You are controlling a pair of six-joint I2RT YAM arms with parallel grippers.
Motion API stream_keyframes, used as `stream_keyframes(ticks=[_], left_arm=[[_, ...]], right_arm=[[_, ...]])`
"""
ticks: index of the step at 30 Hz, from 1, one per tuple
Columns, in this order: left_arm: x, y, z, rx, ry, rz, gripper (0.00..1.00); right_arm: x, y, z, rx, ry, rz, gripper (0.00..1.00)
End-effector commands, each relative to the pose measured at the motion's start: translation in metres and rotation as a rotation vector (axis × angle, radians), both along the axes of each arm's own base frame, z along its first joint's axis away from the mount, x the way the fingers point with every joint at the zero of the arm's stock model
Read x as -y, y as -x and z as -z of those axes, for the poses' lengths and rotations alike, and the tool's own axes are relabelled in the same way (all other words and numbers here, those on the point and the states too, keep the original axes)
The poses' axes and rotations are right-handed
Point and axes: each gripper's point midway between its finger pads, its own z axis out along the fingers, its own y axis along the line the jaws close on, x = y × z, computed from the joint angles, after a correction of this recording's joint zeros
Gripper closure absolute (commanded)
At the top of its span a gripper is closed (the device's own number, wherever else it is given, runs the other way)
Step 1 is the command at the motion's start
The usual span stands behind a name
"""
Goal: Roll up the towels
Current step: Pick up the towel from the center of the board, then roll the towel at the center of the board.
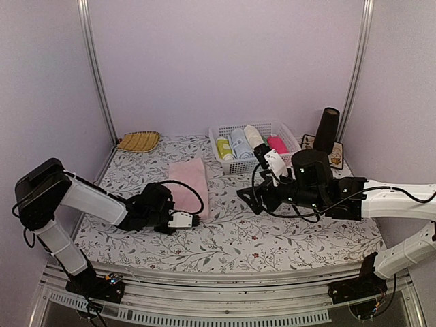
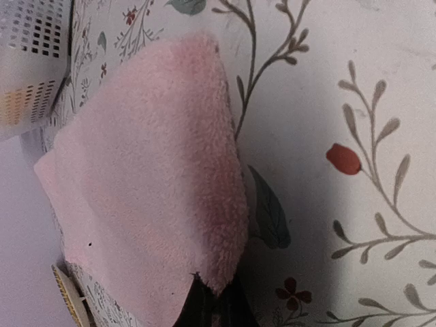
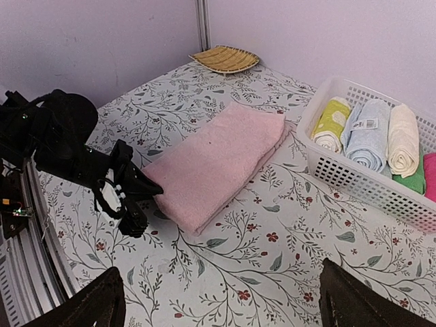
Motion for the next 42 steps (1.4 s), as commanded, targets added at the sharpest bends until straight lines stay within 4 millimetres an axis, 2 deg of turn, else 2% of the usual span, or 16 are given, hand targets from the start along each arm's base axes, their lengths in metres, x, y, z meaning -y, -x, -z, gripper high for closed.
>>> stream_keyframes(ticks=[1, 6, 11, 18, 21, 23, 28, 31, 33, 36, 40, 42], left_arm=[[-0.010, 0.036, 0.034, -0.218, -0.048, 0.027, 1.00], [-0.001, 0.050, 0.023, -0.330, 0.029, 0.055, 1.00], [0.002, 0.067, 0.015, -0.439, 0.074, 0.078, 1.00], [0.000, 0.092, -0.001, -0.668, 0.147, 0.085, 1.00], [0.000, 0.093, -0.014, -0.781, 0.206, 0.082, 1.00], [-0.001, 0.090, -0.019, -0.844, 0.240, 0.064, 1.00], [0.001, 0.085, -0.029, -1.018, 0.311, 0.030, 1.00], [0.002, 0.083, -0.030, -1.097, 0.326, 0.024, 1.00], [0.001, 0.082, -0.027, -1.118, 0.325, 0.023, 1.00], [-0.002, 0.085, -0.022, -1.127, 0.310, 0.031, 1.00], [-0.006, 0.088, -0.018, -1.122, 0.289, 0.036, 1.00], [-0.006, 0.089, -0.017, -1.124, 0.285, 0.042, 1.00]], right_arm=[[0.004, 0.003, -0.002, 0.030, 0.003, -0.009, 0.01], [-0.006, 0.009, 0.006, 0.043, 0.020, -0.084, 0.01], [-0.028, 0.025, 0.021, 0.085, 0.038, -0.241, 0.01], [-0.057, 0.060, 0.052, 0.313, 0.111, -0.446, 0.01], [-0.071, 0.078, 0.069, 0.436, 0.174, -0.559, 0.01], [-0.085, 0.083, 0.082, 0.491, 0.235, -0.609, 0.01], [-0.124, 0.077, 0.123, 0.576, 0.418, -0.642, 0.00], [-0.142, 0.067, 0.147, 0.629, 0.517, -0.636, 0.02], [-0.151, 0.060, 0.148, 0.652, 0.516, -0.613, 0.02], [-0.159, 0.049, 0.151, 0.678, 0.537, -0.573, 0.02], [-0.162, 0.041, 0.170, 0.680, 0.592, -0.574, 0.03], [-0.161, 0.034, 0.178, 0.661, 0.607, -0.572, 0.07]])
